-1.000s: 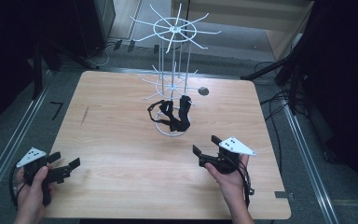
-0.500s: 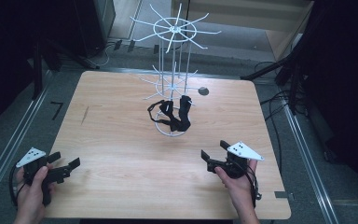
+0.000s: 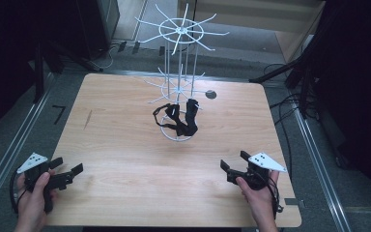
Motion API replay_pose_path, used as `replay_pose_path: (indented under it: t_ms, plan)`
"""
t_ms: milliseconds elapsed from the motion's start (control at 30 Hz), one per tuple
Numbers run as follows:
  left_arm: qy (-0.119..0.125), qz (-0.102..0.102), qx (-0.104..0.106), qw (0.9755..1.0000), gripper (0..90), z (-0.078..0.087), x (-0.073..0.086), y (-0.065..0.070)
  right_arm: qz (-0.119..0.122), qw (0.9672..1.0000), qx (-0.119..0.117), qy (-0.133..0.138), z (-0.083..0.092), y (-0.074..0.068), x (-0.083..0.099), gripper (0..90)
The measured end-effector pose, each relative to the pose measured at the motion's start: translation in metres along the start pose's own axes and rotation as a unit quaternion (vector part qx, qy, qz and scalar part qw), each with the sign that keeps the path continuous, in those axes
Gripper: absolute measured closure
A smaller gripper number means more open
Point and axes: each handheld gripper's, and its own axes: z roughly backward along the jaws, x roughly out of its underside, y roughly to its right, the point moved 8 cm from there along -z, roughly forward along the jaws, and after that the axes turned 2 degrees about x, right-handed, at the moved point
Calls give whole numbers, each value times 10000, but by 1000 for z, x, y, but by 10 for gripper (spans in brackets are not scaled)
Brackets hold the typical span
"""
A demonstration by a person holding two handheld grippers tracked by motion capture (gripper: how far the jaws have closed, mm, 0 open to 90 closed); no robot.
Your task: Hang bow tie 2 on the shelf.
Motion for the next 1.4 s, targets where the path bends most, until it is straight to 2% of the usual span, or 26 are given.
replay_pose_path:
  t_ms: [400,800,1400]
  plan:
    - [-3,-18,-11,10000,71,0,0,0,-133,9997,193,-103,14,31,16,104]
    - [0,-4,0,10000,71,0,0,1,-289,9986,380,-216,33,60,32,28]
    - [-13,-41,-26,10000,71,0,0,1,-447,9958,735,-300,65,95,54,0]
